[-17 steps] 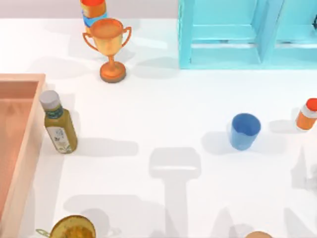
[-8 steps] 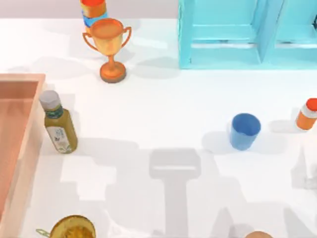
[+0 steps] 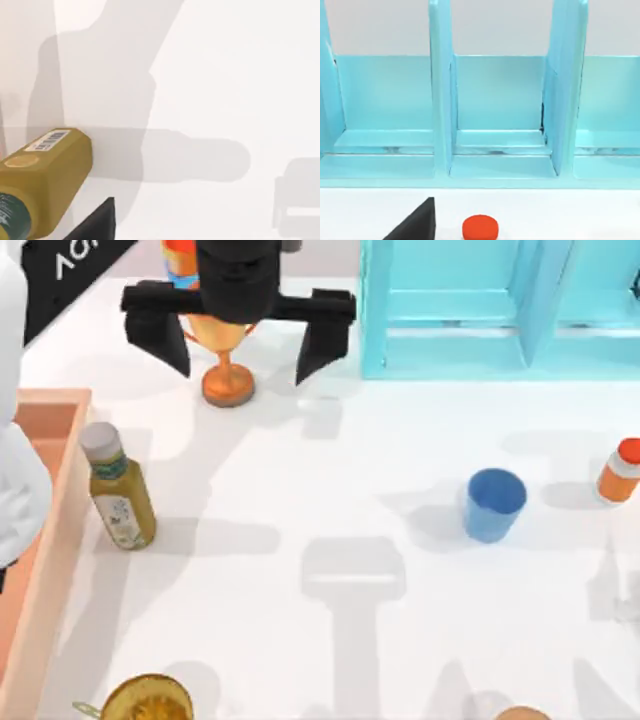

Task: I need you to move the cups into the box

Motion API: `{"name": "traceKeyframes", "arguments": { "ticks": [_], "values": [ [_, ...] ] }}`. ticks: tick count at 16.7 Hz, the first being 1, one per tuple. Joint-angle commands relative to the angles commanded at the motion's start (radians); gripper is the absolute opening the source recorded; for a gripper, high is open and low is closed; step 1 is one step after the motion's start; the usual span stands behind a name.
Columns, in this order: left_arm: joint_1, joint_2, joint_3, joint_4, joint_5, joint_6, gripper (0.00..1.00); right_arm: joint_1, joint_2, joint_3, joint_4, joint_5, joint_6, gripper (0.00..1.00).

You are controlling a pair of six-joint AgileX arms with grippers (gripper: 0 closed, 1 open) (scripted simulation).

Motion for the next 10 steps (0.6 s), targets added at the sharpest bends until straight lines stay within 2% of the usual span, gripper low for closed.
{"name": "traceKeyframes", "arguments": {
  "ticks": [3,5,7,10],
  "values": [
    [-0.236,0.179,0.198,0.032,-0.053,-0.232,1.00,0.000,0.000,0.000,0.000,0.000,0.000,1.00],
    [-0.342,0.266,0.291,0.051,-0.081,-0.338,1.00,0.000,0.000,0.000,0.000,0.000,0.000,1.00],
    [-0.407,0.326,0.352,0.065,-0.101,-0.404,1.00,0.000,0.000,0.000,0.000,0.000,0.000,1.00],
    [-0.429,0.347,0.373,0.070,-0.107,-0.426,1.00,0.000,0.000,0.000,0.000,0.000,0.000,1.00]
  ]
}}
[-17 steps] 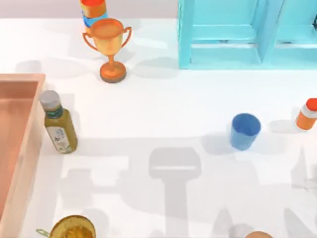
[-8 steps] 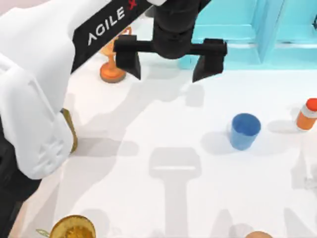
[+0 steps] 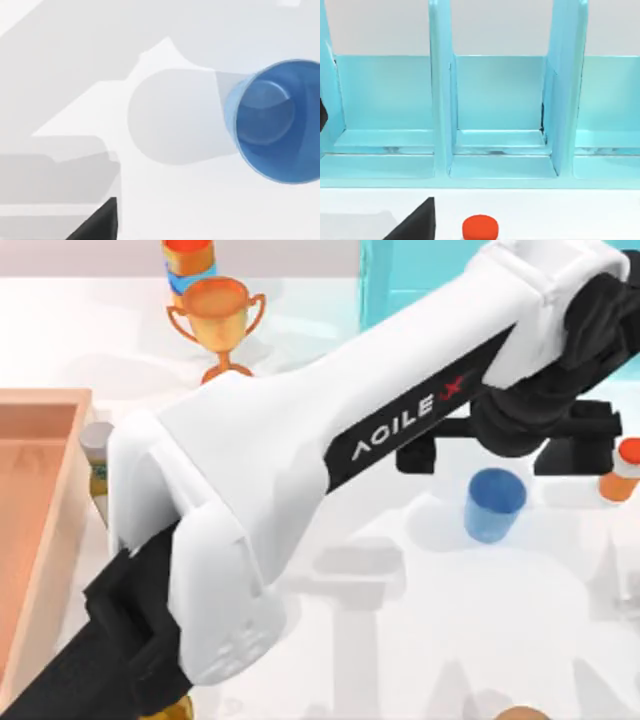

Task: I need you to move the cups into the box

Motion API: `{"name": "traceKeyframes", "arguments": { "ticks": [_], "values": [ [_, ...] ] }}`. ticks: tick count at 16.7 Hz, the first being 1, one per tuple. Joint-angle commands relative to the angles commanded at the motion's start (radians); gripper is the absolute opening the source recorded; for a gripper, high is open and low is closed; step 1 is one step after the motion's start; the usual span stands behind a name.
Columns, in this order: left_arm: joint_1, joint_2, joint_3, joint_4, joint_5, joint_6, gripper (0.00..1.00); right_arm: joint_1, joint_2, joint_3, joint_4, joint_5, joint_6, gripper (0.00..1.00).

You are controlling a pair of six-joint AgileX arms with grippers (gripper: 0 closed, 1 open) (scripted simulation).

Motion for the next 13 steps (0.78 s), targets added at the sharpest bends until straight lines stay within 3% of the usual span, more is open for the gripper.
{"name": "traceKeyframes", "arguments": {
  "ticks": [6,13],
  "values": [
    [0.006,0.001,-0.037,0.038,0.001,0.006,1.00,0.000,0.000,0.000,0.000,0.000,0.000,1.00],
    [0.039,0.020,-0.276,0.307,0.008,0.040,1.00,0.000,0.000,0.000,0.000,0.000,0.000,1.00]
  ]
}}
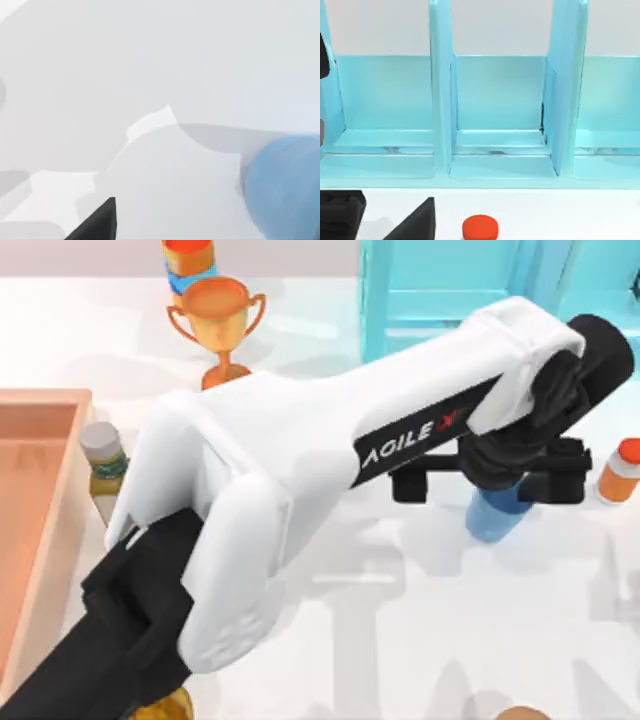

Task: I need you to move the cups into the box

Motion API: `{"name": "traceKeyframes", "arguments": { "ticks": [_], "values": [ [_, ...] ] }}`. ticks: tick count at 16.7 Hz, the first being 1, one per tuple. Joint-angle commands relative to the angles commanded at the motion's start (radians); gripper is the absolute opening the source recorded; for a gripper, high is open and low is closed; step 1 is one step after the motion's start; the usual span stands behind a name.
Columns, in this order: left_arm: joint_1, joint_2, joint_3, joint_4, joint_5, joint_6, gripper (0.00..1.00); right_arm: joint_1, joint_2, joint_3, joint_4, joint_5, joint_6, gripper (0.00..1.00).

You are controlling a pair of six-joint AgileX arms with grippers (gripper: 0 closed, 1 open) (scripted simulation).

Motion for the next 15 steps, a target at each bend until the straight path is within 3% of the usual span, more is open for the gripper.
{"name": "traceKeyframes", "arguments": {
  "ticks": [7,15],
  "values": [
    [0.008,0.006,-0.058,0.064,0.002,0.008,1.00,0.000,0.000,0.000,0.000,0.000,0.000,1.00],
    [0.008,0.006,-0.058,0.064,0.002,0.008,0.40,0.000,0.000,0.000,0.000,0.000,0.000,1.00]
  ]
}}
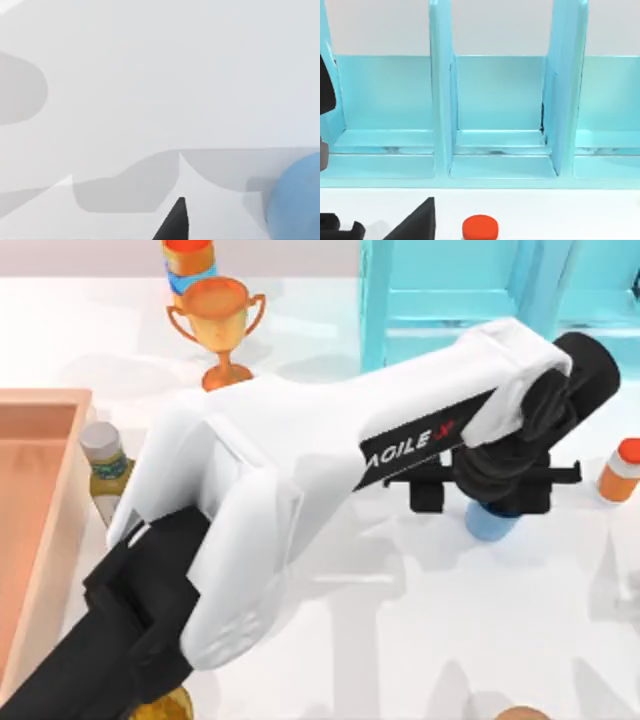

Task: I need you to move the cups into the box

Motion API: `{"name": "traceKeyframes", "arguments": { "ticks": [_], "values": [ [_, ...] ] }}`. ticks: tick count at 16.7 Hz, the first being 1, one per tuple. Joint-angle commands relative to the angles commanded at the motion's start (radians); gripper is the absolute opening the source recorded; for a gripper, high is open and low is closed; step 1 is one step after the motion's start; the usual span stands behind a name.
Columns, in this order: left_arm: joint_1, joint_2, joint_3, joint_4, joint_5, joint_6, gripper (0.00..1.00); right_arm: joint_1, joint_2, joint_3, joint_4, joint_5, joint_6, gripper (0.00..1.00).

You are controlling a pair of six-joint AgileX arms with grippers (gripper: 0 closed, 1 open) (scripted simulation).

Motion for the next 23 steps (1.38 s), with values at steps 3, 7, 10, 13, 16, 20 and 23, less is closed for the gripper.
{"name": "traceKeyframes", "arguments": {
  "ticks": [3,7,10,13,16,20,23],
  "values": [
    [0.000,0.000,0.000,0.000,0.000,0.000,0.17,0.000,0.000,0.000,0.000,0.000,0.000,1.00],
    [0.000,0.000,0.000,0.000,0.000,0.000,0.00,0.000,0.000,0.000,0.000,0.000,0.000,1.00],
    [0.000,0.000,0.000,0.000,0.000,0.000,0.00,0.000,0.000,0.000,0.000,0.000,0.000,1.00],
    [0.000,0.000,0.000,0.000,0.000,0.000,0.00,0.000,0.000,0.000,0.000,0.000,0.000,1.00],
    [0.002,-0.020,-0.013,-0.001,-0.001,0.005,0.00,0.000,0.000,0.000,0.000,0.000,0.000,1.00],
    [0.047,-0.155,-0.125,-0.010,-0.003,0.049,0.00,0.000,0.000,0.000,0.000,0.000,0.000,1.00],
    [0.088,-0.292,-0.241,-0.023,0.009,0.096,0.00,0.000,0.000,0.000,0.000,0.000,0.000,1.00]
  ]
}}
